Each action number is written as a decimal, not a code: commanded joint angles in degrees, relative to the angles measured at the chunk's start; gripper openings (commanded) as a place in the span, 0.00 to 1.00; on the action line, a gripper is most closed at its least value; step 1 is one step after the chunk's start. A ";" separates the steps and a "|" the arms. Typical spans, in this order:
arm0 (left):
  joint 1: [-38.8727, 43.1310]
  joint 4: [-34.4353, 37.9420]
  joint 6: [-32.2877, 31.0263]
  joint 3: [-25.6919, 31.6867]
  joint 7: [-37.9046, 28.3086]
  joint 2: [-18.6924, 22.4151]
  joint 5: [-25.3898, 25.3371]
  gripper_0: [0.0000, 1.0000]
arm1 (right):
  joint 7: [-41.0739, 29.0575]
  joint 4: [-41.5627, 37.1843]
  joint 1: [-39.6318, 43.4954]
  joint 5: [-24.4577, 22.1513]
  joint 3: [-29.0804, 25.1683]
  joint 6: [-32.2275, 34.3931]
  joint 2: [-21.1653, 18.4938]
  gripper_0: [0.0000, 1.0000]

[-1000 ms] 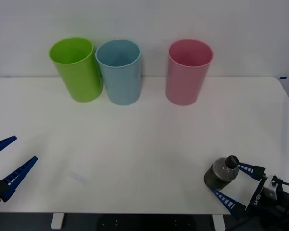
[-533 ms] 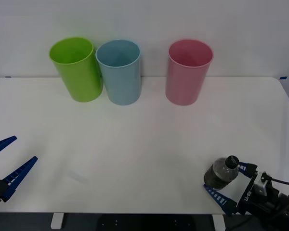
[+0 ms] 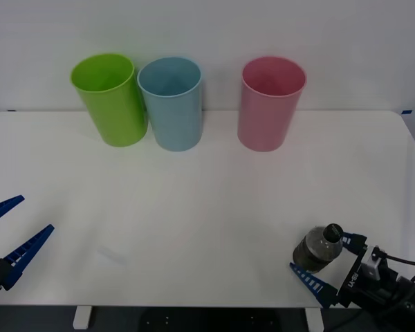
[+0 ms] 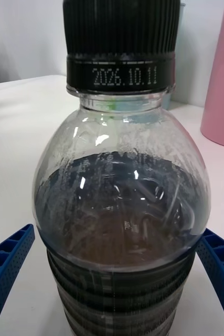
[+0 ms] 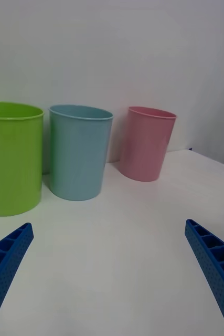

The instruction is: Grasp the object on the table and drop it into the matching bin: aluminum can to the light blue bin, PET bottle to the pink bin.

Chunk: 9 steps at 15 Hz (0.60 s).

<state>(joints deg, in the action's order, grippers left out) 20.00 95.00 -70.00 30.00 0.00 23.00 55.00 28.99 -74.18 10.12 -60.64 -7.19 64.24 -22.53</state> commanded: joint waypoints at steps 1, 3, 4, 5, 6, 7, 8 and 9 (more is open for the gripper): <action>0.00 0.00 0.00 0.00 0.00 0.00 0.00 1.00 | 0.28 0.00 0.08 0.34 -0.02 0.09 -0.06 0.01; 0.00 0.00 0.00 0.00 0.00 0.00 0.00 1.00 | 0.37 0.00 0.08 0.43 -0.02 0.01 -0.06 0.00; 0.00 0.00 0.00 0.00 0.00 0.00 0.00 1.00 | 0.37 0.00 0.08 0.43 -0.02 0.09 0.03 0.00; 0.00 0.00 0.00 0.00 0.00 0.00 0.00 1.00 | 0.37 0.00 0.08 0.61 0.07 0.09 -0.06 0.00; 0.00 0.00 0.00 0.00 0.00 0.00 0.00 1.00 | 0.37 0.00 0.08 0.70 -0.02 0.01 -0.06 0.00; 0.00 0.00 0.00 0.00 0.00 0.00 0.00 1.00 | 0.37 -0.08 -0.01 0.70 -0.02 0.01 -0.06 0.00; 0.00 0.00 0.00 0.00 0.00 0.00 0.00 1.00 | 0.37 0.00 -0.01 0.78 -0.02 -0.08 -0.06 0.00; 0.00 0.00 0.00 0.00 0.00 0.00 0.00 1.00 | 0.37 -0.08 0.08 1.05 -0.02 -0.08 -0.06 0.00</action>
<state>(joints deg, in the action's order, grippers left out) 20.00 95.00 -70.00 30.00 0.00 23.00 55.00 29.35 -74.21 10.13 -59.78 -7.20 64.18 -22.58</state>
